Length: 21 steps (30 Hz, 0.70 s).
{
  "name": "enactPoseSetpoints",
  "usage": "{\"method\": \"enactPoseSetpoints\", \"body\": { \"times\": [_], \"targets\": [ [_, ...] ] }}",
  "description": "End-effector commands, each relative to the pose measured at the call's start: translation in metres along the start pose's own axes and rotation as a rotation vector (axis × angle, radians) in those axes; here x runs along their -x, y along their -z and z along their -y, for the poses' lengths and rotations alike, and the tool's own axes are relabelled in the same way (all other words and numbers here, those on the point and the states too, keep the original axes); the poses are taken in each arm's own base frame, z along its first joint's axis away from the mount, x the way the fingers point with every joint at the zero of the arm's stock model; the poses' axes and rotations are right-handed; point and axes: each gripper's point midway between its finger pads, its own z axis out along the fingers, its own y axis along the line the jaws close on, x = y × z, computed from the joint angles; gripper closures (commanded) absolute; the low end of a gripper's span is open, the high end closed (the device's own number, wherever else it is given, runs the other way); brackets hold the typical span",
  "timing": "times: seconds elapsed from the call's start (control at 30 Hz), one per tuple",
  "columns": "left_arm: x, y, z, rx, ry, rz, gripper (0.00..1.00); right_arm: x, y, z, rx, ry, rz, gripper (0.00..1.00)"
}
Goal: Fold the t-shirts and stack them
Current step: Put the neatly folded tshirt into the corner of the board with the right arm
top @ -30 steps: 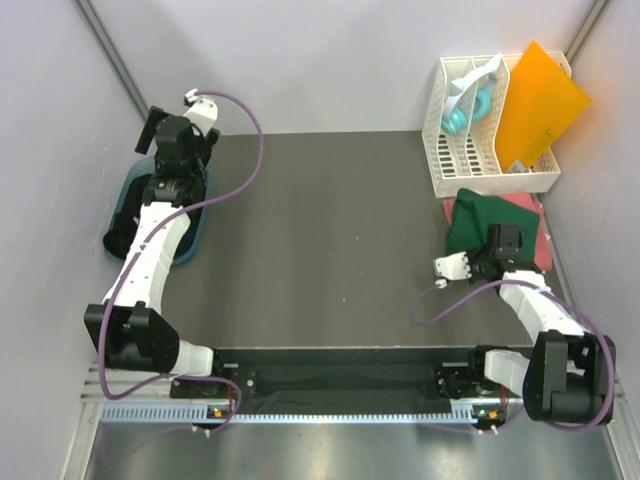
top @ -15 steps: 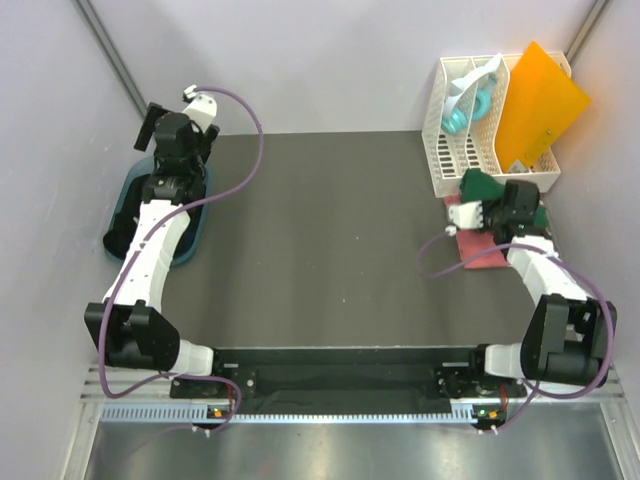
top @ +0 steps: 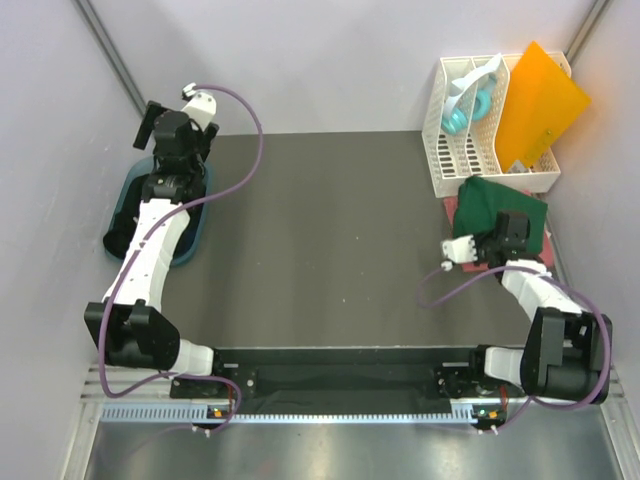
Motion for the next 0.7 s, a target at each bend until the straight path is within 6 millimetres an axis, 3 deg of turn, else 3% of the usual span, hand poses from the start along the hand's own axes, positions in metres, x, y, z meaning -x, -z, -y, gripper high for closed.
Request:
{"method": "enactPoseSetpoints", "body": {
  "times": [0.0,0.03,0.07,0.1,0.13,0.2,0.23,0.27,0.3,0.33,0.37,0.4,0.43,0.5,0.53,0.57,0.67],
  "targets": [
    [0.024,-0.002,-0.017,0.05,0.031,0.052,0.01,0.007,0.002,-0.038,0.075,0.024,0.013,0.95],
    [0.026,-0.003,-0.018,0.052,0.03,0.054,0.01,0.009,0.002,-0.045,0.085,0.026,0.012,0.87],
    [0.026,-0.004,-0.017,0.05,0.025,0.051,0.01,0.012,0.001,-0.054,0.099,0.021,0.018,0.71],
    [0.028,-0.005,-0.018,0.052,0.027,0.055,0.01,0.012,0.001,-0.053,0.084,0.007,0.015,0.37],
    [0.028,-0.005,-0.018,0.052,0.029,0.055,0.01,0.011,0.001,-0.049,0.065,-0.006,0.009,0.19],
    [0.027,-0.007,-0.017,0.049,0.025,0.05,0.01,0.007,0.005,-0.036,0.04,-0.065,0.007,0.03],
    [0.027,-0.007,-0.015,0.047,0.023,0.049,0.01,0.011,0.009,-0.045,0.091,-0.121,0.029,0.0],
    [0.027,-0.007,-0.015,0.048,0.027,0.048,0.01,0.008,0.014,-0.029,0.078,-0.145,0.035,0.0],
    [0.026,-0.007,-0.014,0.045,0.027,0.045,0.01,0.011,0.021,-0.025,0.081,-0.166,0.06,0.0],
    [0.026,-0.007,-0.014,0.045,0.03,0.045,0.01,0.018,0.028,-0.033,0.133,-0.206,0.09,0.0],
    [0.026,-0.006,-0.013,0.043,0.032,0.045,0.01,0.016,0.041,-0.017,0.097,-0.215,0.097,0.0],
    [0.025,-0.006,-0.013,0.044,0.031,0.043,0.01,0.023,0.048,-0.014,0.097,-0.219,0.127,0.0],
    [0.024,-0.006,-0.013,0.045,0.03,0.04,0.01,0.032,0.058,-0.024,0.154,-0.235,0.165,0.0],
    [0.025,-0.005,-0.012,0.044,0.032,0.038,0.01,0.043,0.084,-0.002,0.11,-0.248,0.234,0.0],
    [0.025,-0.005,-0.012,0.045,0.035,0.039,0.01,0.053,0.096,-0.009,0.16,-0.263,0.272,0.0],
    [0.026,-0.004,-0.011,0.044,0.036,0.042,0.01,0.055,0.109,0.01,0.125,-0.277,0.295,0.0],
    [0.03,-0.002,-0.01,0.044,0.041,0.044,0.01,0.063,0.127,0.028,0.084,-0.328,0.344,0.07]
  ]
}}
